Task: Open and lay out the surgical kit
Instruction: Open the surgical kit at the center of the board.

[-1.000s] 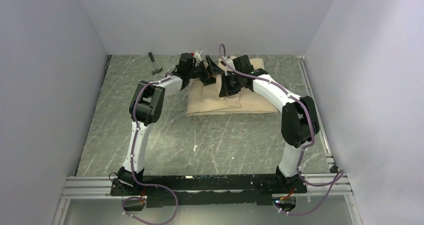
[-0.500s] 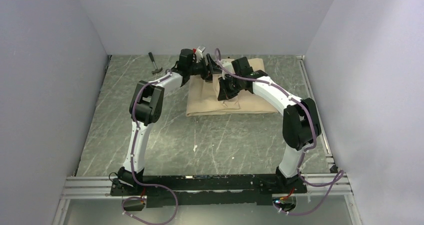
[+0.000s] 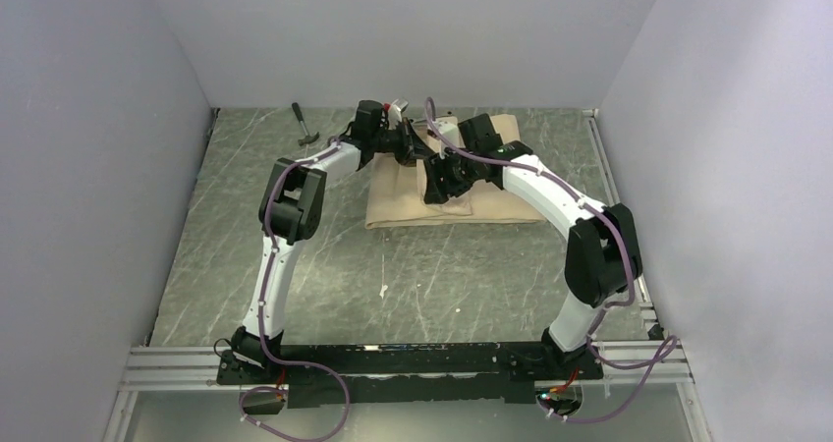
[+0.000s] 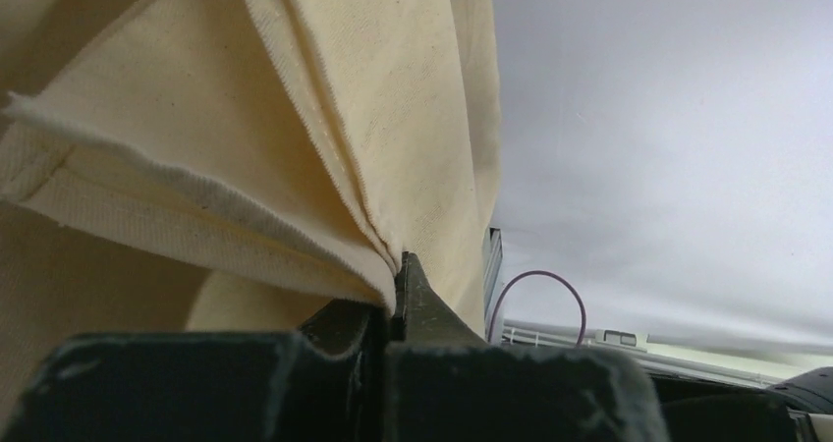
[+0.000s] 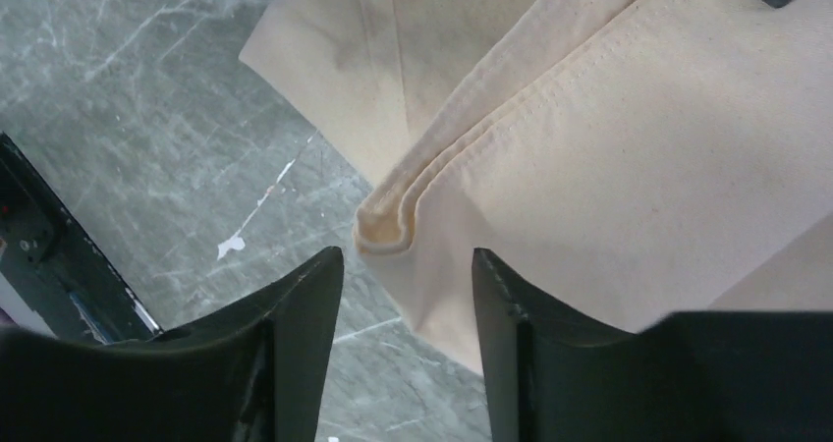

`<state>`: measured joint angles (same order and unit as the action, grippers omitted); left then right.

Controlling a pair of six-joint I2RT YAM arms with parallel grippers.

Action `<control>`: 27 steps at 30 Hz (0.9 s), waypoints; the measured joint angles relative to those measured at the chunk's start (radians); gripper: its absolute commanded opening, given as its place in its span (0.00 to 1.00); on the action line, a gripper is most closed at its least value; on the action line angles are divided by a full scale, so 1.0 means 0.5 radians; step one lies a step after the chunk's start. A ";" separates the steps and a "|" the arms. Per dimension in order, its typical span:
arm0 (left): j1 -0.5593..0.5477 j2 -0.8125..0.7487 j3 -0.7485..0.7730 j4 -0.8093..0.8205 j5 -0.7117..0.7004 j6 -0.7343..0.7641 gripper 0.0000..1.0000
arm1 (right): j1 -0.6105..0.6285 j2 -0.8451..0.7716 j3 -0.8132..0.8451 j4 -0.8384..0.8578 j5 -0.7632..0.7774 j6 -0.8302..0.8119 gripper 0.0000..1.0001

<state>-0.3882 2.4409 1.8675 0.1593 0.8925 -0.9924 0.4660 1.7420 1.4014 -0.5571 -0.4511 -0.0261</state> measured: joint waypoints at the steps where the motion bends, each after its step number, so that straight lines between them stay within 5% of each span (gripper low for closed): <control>1: 0.001 0.005 0.014 -0.044 0.002 0.025 0.00 | -0.002 -0.032 -0.022 0.004 0.011 0.017 0.64; 6: 0.020 0.005 0.105 -0.269 0.000 0.192 0.00 | -0.048 -0.237 -0.117 0.019 0.064 0.135 0.77; 14: 0.169 -0.082 0.338 -1.103 -0.080 0.717 0.00 | -0.383 -0.667 -0.275 0.198 0.208 0.433 0.76; 19: 0.417 -0.240 0.392 -1.673 -0.362 1.110 0.00 | -0.437 -0.618 -0.304 0.204 0.413 0.555 0.74; 27: 0.805 -0.385 0.351 -2.132 -0.989 1.395 0.00 | -0.438 -0.507 -0.322 0.190 0.594 0.683 0.73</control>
<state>0.0143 2.2486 2.0430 -0.9070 0.3981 -0.2947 0.2470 1.4887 1.2404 -0.4622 -0.1539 0.3153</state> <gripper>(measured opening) 0.025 0.740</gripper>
